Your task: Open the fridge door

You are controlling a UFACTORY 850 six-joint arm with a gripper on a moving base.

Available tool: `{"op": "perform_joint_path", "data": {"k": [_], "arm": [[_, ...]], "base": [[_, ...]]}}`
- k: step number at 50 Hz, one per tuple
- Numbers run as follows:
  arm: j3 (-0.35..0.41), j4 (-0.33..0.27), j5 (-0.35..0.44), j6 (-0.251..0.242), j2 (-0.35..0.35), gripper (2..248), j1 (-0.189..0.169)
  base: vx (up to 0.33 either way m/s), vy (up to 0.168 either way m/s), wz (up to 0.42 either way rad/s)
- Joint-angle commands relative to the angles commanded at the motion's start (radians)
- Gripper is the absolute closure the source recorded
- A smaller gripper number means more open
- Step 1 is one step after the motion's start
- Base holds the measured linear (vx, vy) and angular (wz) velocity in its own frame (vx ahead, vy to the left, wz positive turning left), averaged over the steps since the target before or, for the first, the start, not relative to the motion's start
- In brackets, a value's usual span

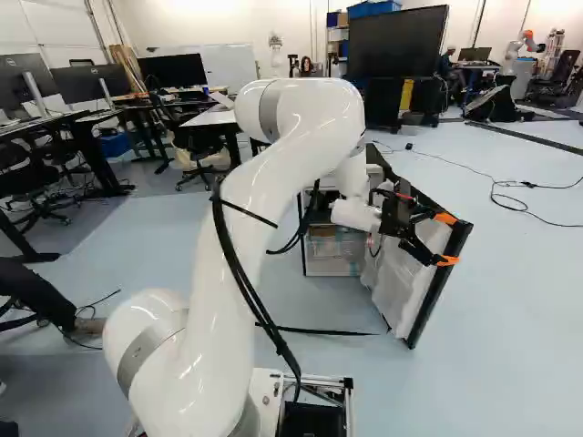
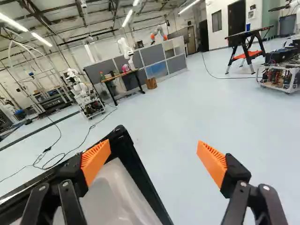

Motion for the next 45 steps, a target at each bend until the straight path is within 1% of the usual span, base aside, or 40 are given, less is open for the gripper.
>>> {"op": "perform_joint_path", "data": {"k": [7, 13, 24, 36, 45], "arm": [[-0.017, 0.000, 0.000, 0.000, -0.009, 3, -0.008], [-0.001, 0.000, 0.000, 0.000, -0.001, 3, -0.003], [0.063, -0.009, 0.000, 0.000, 0.035, 3, 0.021], [0.140, -0.035, 0.000, 0.000, 0.078, 3, 0.053], [0.180, -0.059, 0.000, 0.000, 0.101, 3, 0.081]], "base": [[0.000, 0.000, 0.000], [0.000, 0.000, 0.000], [0.000, 0.000, 0.000], [0.000, 0.000, 0.000], [0.000, 0.000, 0.000]]}}
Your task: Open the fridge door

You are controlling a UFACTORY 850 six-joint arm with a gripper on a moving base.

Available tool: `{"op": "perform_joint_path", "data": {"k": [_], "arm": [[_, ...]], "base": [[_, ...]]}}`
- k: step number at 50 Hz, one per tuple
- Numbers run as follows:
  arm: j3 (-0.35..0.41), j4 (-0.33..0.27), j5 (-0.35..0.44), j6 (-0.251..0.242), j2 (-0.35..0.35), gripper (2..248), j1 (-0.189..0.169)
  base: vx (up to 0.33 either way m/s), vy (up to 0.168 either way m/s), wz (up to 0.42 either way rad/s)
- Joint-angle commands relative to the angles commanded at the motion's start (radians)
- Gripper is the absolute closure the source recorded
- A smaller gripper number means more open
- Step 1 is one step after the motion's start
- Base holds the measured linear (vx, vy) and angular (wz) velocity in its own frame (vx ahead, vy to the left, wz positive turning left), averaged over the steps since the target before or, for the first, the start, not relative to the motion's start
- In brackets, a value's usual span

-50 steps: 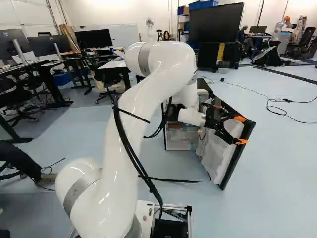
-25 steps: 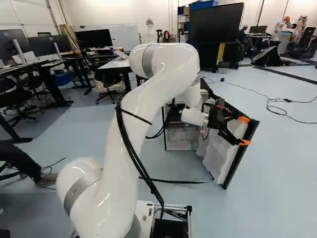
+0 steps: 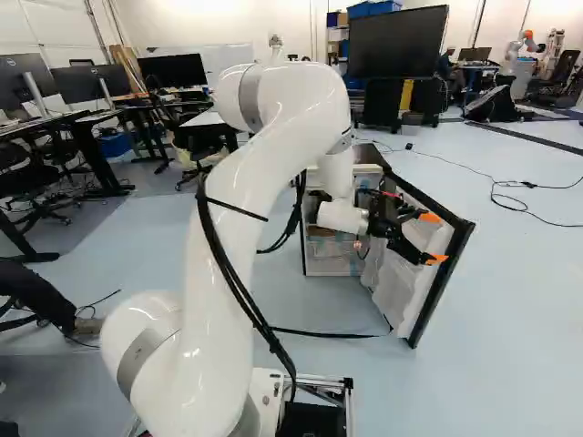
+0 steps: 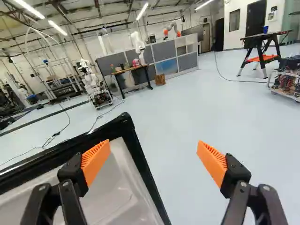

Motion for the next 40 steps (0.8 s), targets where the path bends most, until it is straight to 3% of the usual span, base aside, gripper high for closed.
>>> {"op": "perform_joint_path", "data": {"k": [20, 40], "arm": [[-0.007, -0.073, 0.000, 0.000, -0.004, 3, 0.061], [-0.140, -0.093, 0.000, 0.000, -0.082, 3, 0.055]], "base": [[0.000, 0.000, 0.000], [0.000, 0.000, 0.000]]}}
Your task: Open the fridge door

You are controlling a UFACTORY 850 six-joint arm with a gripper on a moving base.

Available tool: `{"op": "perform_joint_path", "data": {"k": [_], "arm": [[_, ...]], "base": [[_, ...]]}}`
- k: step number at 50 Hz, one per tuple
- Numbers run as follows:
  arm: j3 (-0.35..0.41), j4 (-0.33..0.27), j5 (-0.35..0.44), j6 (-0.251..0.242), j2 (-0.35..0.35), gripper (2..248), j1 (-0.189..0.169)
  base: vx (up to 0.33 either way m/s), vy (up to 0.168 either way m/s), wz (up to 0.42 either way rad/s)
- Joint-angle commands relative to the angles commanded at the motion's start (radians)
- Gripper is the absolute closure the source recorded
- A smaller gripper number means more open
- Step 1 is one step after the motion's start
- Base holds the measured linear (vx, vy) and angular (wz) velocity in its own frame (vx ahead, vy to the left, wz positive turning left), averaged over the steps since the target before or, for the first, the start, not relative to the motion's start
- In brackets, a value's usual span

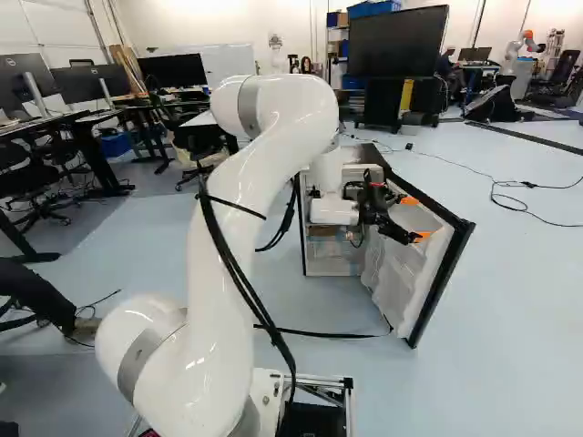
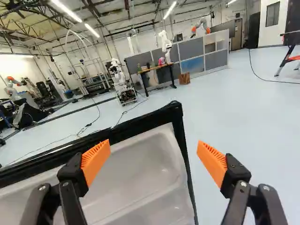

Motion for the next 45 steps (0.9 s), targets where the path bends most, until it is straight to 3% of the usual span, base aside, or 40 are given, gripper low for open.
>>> {"op": "perform_joint_path", "data": {"k": [23, 45], "arm": [[-0.169, 0.007, 0.000, 0.000, -0.098, 3, -0.047], [-0.324, 0.136, 0.000, 0.000, -0.186, 3, -0.096]], "base": [[0.000, 0.000, 0.000], [0.000, 0.000, 0.000]]}}
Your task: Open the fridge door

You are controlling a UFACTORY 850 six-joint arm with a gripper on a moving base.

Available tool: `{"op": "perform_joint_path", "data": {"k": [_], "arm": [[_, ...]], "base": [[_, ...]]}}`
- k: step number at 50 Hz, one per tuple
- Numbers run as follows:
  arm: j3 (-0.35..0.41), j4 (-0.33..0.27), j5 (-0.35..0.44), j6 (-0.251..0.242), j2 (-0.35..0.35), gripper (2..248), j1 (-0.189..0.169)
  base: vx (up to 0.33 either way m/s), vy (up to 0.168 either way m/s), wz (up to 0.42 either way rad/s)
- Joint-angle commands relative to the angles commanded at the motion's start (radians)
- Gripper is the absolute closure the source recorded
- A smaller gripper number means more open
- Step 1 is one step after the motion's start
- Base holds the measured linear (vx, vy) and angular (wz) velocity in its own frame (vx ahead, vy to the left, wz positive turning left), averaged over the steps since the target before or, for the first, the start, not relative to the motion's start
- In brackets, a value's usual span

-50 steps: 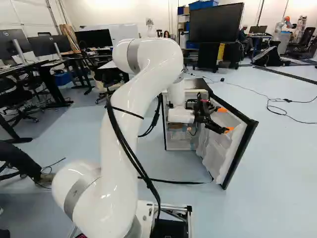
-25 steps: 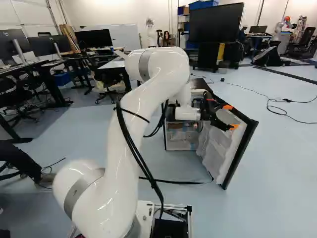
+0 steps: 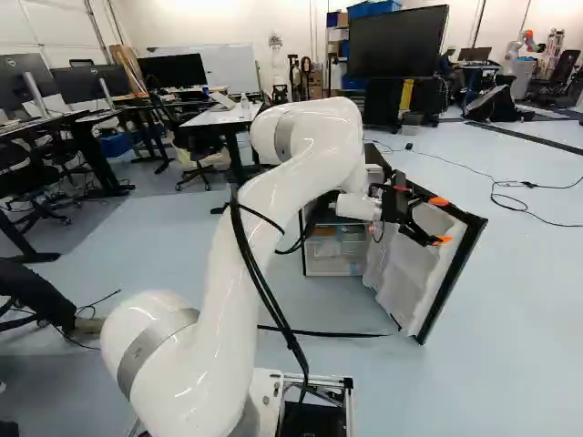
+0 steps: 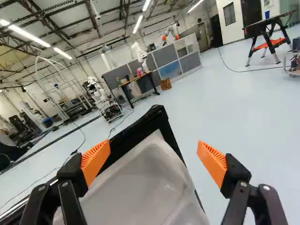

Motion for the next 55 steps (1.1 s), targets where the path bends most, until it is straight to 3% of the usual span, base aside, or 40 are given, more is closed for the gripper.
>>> {"op": "perform_joint_path", "data": {"k": [9, 18, 31, 55], "arm": [[-0.056, 0.008, 0.000, 0.000, -0.031, 3, -0.017], [-0.056, 0.008, 0.000, 0.000, -0.031, 3, -0.019], [0.045, -0.044, 0.000, 0.000, 0.025, 3, -0.010], [0.259, -0.214, 0.000, 0.000, 0.149, 3, 0.013]], "base": [[0.000, 0.000, 0.000], [0.000, 0.000, 0.000], [0.000, 0.000, 0.000], [0.000, 0.000, 0.000]]}}
